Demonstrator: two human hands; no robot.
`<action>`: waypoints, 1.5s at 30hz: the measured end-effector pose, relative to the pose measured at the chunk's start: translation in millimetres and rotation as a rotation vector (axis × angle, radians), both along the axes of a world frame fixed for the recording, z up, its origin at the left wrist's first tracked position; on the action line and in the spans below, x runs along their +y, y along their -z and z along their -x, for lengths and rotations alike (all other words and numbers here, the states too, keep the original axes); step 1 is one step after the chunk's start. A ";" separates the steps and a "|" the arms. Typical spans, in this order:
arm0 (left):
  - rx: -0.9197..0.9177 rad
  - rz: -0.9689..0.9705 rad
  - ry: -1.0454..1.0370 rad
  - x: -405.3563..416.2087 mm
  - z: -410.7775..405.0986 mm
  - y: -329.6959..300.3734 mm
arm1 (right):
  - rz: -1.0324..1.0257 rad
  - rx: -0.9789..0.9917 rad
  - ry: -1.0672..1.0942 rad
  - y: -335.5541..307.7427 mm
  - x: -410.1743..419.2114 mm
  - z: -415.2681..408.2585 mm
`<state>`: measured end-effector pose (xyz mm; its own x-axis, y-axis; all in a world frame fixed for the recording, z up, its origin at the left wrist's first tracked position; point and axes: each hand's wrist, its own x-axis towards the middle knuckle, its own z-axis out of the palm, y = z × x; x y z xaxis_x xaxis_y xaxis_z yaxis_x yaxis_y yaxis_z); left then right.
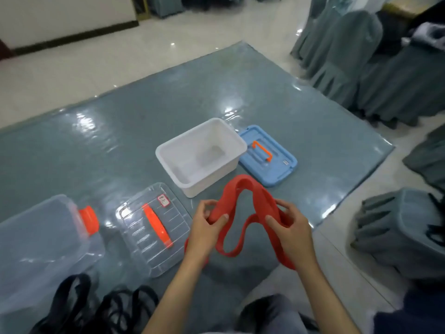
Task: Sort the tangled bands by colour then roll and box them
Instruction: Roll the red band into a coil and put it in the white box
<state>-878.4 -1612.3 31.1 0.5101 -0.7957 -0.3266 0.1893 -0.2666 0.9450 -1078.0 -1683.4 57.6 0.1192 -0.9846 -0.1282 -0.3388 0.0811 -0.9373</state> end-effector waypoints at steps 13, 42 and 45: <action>-0.483 -0.408 -0.242 -59.0 30.5 60.2 | 0.009 0.327 -0.668 88.7 -145.5 -23.4; -0.642 -0.570 -0.125 -79.0 101.7 41.5 | 0.180 0.758 -1.238 74.3 -194.2 41.3; -0.647 -0.362 0.084 -79.4 92.4 22.5 | 0.119 0.627 -1.328 40.4 -188.6 23.4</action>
